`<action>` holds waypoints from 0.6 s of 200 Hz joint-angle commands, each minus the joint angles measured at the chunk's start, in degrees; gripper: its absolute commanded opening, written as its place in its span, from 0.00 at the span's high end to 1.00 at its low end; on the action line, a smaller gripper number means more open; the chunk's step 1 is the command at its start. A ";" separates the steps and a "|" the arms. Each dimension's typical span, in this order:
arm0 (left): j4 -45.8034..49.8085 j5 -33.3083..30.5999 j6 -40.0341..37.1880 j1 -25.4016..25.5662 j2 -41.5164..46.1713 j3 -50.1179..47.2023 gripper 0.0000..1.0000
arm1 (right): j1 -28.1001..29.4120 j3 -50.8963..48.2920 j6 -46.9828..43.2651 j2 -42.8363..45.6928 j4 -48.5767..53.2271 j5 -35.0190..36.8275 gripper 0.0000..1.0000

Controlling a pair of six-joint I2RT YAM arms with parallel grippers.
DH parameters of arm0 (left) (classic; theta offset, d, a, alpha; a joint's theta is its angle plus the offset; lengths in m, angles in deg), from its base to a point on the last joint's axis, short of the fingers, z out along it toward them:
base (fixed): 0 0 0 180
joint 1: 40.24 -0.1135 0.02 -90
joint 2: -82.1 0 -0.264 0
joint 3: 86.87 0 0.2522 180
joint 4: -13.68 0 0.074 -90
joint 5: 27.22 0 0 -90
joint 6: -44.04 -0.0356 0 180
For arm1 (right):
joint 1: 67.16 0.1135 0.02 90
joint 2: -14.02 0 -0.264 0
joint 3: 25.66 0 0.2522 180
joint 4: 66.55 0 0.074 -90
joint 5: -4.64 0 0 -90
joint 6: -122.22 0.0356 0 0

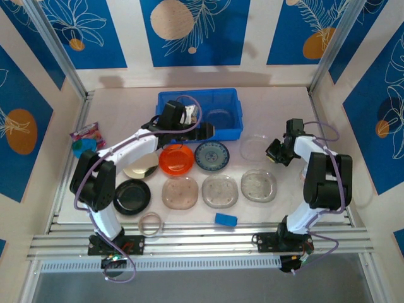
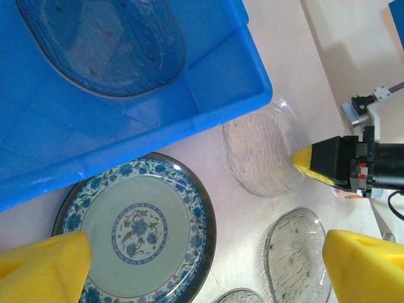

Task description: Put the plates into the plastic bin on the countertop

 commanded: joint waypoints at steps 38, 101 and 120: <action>2.40 -1.27 -2.04 0.54 -0.98 5.41 0.07 | -0.06 1.74 0.92 15.16 8.97 7.95 1.00; 1.56 0.59 -2.09 0.50 -2.03 7.70 0.08 | 5.55 8.91 -0.86 20.61 13.21 4.57 1.00; 0.65 1.36 -1.61 0.47 -2.21 7.68 0.08 | 8.87 10.21 -0.84 19.74 12.18 2.58 1.00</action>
